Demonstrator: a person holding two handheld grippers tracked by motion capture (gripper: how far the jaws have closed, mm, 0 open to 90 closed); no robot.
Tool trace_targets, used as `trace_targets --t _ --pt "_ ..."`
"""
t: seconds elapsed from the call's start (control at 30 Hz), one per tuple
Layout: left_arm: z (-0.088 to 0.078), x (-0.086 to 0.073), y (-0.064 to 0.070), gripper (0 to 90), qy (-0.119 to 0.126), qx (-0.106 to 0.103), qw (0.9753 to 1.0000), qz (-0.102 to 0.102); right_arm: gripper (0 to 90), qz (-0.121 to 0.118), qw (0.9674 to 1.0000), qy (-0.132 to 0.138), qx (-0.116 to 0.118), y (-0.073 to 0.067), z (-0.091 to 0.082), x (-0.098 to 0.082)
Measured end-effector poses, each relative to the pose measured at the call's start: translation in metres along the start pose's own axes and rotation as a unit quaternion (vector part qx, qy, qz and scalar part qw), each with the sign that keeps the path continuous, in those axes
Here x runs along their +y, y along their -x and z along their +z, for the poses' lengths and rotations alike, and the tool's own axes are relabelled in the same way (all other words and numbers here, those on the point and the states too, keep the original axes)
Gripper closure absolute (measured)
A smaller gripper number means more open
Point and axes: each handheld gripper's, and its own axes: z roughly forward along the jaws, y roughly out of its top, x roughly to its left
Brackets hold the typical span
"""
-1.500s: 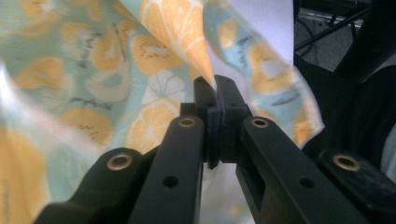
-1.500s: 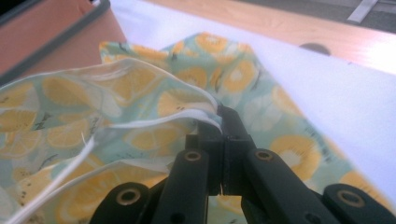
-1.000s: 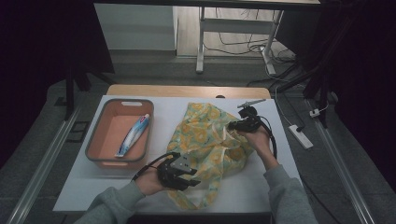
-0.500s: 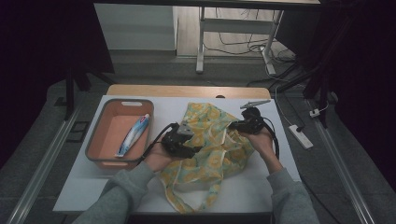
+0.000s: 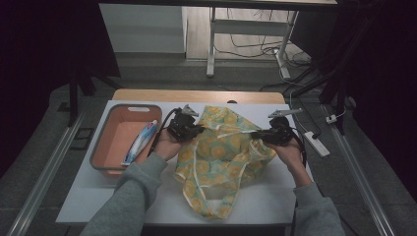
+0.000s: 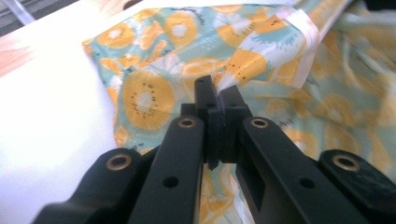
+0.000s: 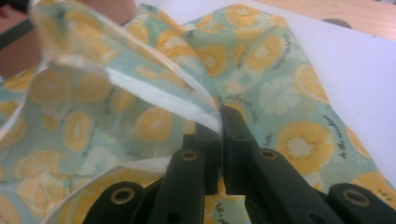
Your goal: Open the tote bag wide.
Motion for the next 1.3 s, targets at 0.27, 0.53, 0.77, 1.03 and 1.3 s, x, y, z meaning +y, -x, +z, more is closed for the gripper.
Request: trace_targets --t 0.27,0.53,0.77,1.03,1.3 --pt "0.021 0.002 -0.006 88.9 -0.033 0.014 0.9993 -0.010 61.4 -0.001 0.9997 -0.019 0.016 0.001 0.014 -0.009" --pt "0.034 -0.002 -0.017 88.8 -0.053 0.021 0.9980 -0.026 40.3 -0.053 0.9979 0.026 0.028 -0.022 -0.003 0.008" --pt "0.035 -0.001 -0.014 88.8 -0.053 0.014 0.9983 -0.018 36.9 -0.066 0.9969 0.021 0.037 -0.024 0.019 0.025" --pt "0.036 -0.002 -0.014 88.8 -0.050 0.004 0.9986 -0.017 46.5 -0.085 0.9932 -0.053 0.058 -0.023 0.074 0.035" --pt "0.027 -0.002 -0.015 88.5 -0.038 -0.004 0.9991 -0.018 88.2 -0.096 0.9925 -0.049 0.057 -0.030 0.080 0.042"
